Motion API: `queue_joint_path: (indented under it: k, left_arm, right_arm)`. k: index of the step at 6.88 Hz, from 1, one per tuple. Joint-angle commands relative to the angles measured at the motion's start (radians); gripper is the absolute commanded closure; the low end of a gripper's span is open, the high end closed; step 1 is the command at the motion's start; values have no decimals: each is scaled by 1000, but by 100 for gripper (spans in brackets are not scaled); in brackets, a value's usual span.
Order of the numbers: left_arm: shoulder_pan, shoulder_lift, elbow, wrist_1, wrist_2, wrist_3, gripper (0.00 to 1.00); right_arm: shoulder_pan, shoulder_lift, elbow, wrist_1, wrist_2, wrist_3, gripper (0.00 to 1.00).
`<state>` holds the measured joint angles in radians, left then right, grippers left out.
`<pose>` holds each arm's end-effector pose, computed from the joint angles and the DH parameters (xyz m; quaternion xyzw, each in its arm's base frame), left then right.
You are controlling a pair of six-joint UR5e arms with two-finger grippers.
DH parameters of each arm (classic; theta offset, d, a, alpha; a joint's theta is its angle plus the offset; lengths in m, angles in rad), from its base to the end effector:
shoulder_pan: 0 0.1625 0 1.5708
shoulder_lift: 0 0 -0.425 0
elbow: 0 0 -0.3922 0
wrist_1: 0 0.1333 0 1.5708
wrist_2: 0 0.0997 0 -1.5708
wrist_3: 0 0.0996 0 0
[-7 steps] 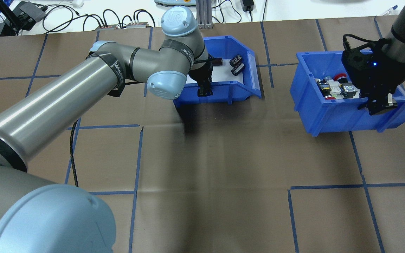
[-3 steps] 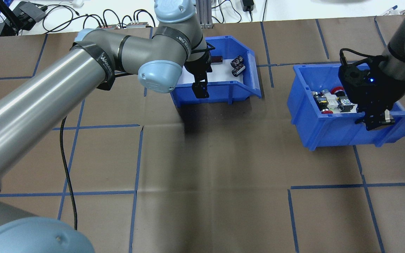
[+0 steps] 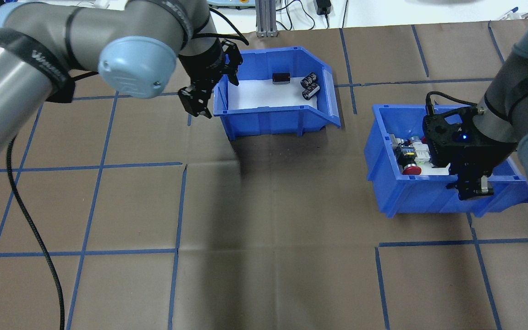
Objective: Place battery box in front
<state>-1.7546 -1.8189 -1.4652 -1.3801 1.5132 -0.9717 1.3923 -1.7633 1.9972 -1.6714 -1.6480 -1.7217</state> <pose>-0.2458 -0.5615 0.4243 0.3829 -0.9230 0.0045 0.0373 0.0551 -0.4020 0.3771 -0.6971 0.7129 0.0700 0.0317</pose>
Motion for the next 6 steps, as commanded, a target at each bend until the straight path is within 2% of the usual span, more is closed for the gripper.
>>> queue_joint_path:
  k: [1,2,3,6]
  left_arm:
    - [73,72,5,-103,5,624,1]
    - [86,96,5,-105,2,903,1]
    - [118,145,-10,-109,-1,1076,1]
    - [150,164,-15,-122,10,1091,1]
  right_arm:
    - [170,-8,38,-13,-6,213,94]
    - [254,-5,48,-33,-7,309,94]
    - [351,-4,67,-86,-7,382,93]
    - [580,13,83,-223,-6,539,93]
